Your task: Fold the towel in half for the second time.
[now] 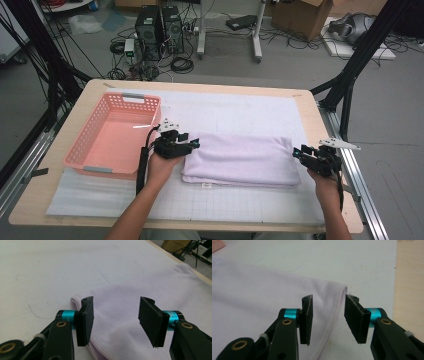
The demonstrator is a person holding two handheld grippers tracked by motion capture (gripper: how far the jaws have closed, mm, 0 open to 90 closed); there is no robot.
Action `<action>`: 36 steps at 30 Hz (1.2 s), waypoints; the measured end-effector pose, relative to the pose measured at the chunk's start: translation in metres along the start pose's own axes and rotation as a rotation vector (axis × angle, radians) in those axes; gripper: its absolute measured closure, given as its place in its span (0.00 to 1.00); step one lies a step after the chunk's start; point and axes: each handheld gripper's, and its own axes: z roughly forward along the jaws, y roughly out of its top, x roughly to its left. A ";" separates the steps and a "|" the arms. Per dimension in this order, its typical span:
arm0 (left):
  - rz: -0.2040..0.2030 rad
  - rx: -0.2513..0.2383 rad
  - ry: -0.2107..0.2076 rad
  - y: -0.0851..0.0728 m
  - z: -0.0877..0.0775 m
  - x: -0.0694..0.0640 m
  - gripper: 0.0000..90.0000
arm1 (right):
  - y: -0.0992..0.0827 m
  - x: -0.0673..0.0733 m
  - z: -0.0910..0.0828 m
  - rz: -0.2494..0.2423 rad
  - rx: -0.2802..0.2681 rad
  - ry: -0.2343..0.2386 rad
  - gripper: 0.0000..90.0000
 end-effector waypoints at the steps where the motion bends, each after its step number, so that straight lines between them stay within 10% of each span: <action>1: 0.006 0.005 -0.004 -0.003 -0.002 -0.003 0.50 | -0.003 0.002 -0.004 0.000 -0.001 0.007 0.64; 11: 0.035 0.018 -0.014 -0.034 -0.015 -0.016 0.44 | -0.034 0.033 -0.033 -0.060 0.004 0.045 0.62; 22: -0.003 -0.011 0.022 -0.048 -0.029 -0.019 0.40 | -0.046 0.032 -0.048 -0.079 -0.006 0.013 0.60; 36: -0.024 0.025 -0.055 -0.065 -0.049 -0.012 0.65 | -0.047 0.024 -0.041 -0.020 0.023 0.015 0.62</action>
